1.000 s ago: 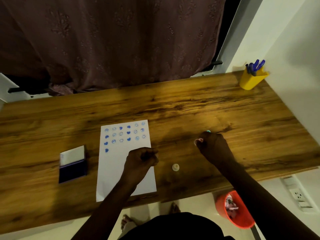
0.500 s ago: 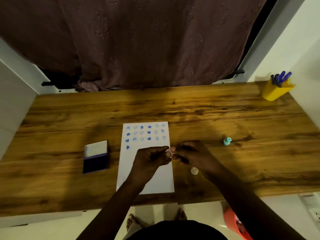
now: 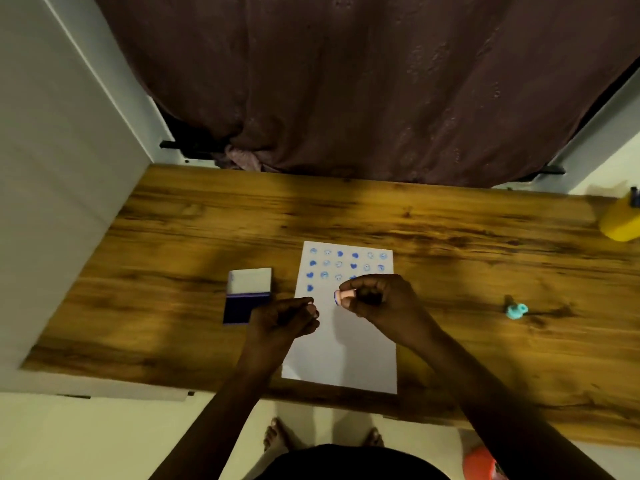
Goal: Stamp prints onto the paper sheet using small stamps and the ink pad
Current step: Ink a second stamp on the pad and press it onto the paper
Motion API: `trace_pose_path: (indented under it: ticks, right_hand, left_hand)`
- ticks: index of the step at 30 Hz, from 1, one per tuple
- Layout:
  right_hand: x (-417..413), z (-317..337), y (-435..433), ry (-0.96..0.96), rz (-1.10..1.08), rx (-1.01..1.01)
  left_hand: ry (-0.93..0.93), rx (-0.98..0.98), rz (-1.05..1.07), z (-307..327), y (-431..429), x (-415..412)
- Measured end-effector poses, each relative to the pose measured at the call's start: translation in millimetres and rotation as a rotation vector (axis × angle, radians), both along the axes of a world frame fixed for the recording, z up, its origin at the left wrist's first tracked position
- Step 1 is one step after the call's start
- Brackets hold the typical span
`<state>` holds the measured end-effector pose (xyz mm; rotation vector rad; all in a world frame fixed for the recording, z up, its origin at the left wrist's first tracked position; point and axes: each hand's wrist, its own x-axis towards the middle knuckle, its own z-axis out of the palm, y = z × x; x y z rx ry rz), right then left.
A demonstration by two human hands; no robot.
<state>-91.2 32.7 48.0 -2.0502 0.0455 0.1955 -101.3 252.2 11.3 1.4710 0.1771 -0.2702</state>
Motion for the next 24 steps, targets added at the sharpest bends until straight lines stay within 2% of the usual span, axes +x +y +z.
trace_pose_path:
  ticks: [5, 13, 18, 24]
  right_hand:
    - [20, -8, 57, -0.040, 0.101, -0.177]
    - [48, -35, 137, -0.141, 0.347, -0.478]
    - [59, -48, 165, -0.212, 0.426, -0.647]
    - [64, -53, 175, -0.154, 0.457, -0.736]
  left_hand:
    - [0.038, 0.011, 0.182, -10, 52, -10]
    - [0.067, 0.029, 0.276, -20, 119, -27]
    - [0.072, 0.016, 0.299, -21, 140, -26]
    - [0.090, 0.025, 0.265, -28, 153, -18]
